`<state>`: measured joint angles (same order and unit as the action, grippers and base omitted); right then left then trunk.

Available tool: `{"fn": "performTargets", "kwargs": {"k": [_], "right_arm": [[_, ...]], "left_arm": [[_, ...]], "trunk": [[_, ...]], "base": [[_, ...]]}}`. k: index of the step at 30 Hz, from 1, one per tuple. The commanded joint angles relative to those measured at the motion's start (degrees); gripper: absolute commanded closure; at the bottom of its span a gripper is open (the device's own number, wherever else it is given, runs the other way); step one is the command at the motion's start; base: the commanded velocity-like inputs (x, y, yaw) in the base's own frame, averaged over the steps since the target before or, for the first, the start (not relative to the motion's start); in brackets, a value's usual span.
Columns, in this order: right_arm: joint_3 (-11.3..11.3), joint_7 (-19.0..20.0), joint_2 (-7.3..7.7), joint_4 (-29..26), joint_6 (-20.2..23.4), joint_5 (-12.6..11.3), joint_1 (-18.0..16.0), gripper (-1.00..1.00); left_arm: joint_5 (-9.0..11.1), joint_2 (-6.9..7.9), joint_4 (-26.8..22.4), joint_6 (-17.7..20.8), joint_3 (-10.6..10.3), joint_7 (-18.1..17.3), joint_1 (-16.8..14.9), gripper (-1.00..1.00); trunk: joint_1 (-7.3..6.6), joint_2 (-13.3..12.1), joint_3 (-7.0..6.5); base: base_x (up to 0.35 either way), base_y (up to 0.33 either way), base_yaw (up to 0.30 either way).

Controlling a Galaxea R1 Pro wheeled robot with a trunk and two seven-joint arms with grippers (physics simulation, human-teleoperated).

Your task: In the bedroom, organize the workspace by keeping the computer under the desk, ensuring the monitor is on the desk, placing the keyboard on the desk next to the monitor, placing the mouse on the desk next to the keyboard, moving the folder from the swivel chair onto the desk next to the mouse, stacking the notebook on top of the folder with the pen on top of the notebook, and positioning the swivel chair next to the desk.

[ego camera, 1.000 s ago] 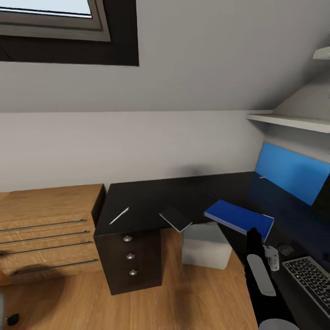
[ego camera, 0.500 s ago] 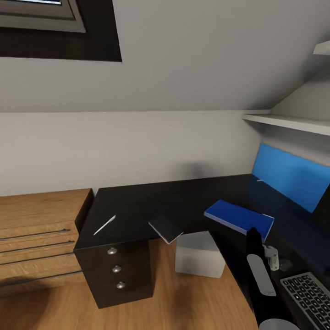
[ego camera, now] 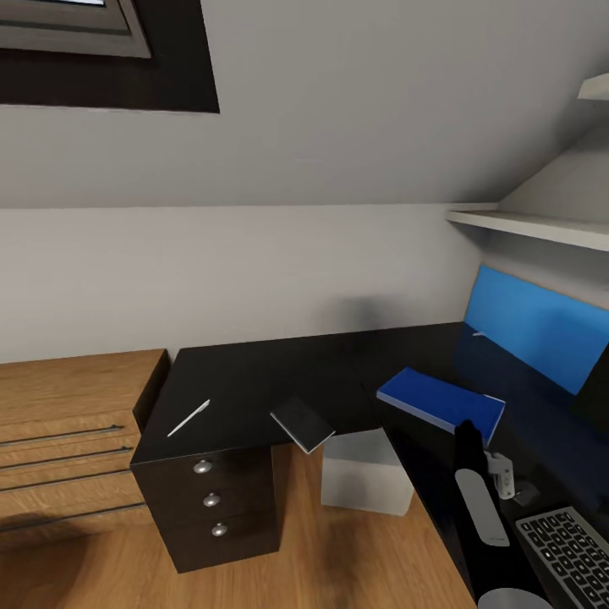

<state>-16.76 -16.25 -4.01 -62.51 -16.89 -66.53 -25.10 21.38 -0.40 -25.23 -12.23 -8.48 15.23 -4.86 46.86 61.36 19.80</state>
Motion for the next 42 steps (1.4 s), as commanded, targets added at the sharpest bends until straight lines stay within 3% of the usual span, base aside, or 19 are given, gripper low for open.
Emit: {"fn": "performTargets", "kwargs": {"k": [1, 20, 37, 39, 41, 42], "right_arm": [[0.0, 0.0, -0.03, -0.1, -0.2, -0.5, 0.0, 1.00], [0.0, 0.2, -0.03, 0.0, -0.3, -0.4, 0.0, 1.00], [0.0, 0.1, -0.03, 0.0, -0.3, -0.4, 0.0, 1.00], [0.1, 0.1, -0.07, 0.0, -0.3, -0.4, 0.0, 1.00], [0.1, 0.1, -0.09, 0.1, -0.3, -0.4, 0.0, 1.00], [0.1, 0.1, -0.10, 0.3, -0.3, -0.4, 0.0, 1.00]], "left_arm": [[0.5, 0.05, 0.0, -0.3, -0.5, 0.4, 0.0, -1.00], [0.4, 0.05, 0.0, -0.3, -0.5, 0.4, -0.1, -1.00], [0.5, 0.35, 0.2, -0.4, -0.2, 0.7, 0.0, -1.00], [0.6, 0.66, 3.0, -1.9, -0.2, 0.7, 0.0, -1.00], [0.5, 0.73, 6.4, -5.2, -0.2, 0.7, 0.0, -1.00], [0.5, 0.74, 8.8, -8.6, -0.2, 0.6, 0.0, -1.00]], "trunk": [[0.00, 0.0, 0.07], [0.00, 0.0, 0.11], [0.00, 0.0, 1.26], [0.00, 0.0, 1.41], [0.00, 0.0, 1.55], [0.00, 0.0, 1.63]], "base": [[0.000, 0.000, 0.000], [0.138, 0.100, -0.007], [0.005, 0.029, -0.144], [0.000, 0.004, -0.153], [0.000, 0.002, -0.153], [0.000, 0.001, -0.153]]}}
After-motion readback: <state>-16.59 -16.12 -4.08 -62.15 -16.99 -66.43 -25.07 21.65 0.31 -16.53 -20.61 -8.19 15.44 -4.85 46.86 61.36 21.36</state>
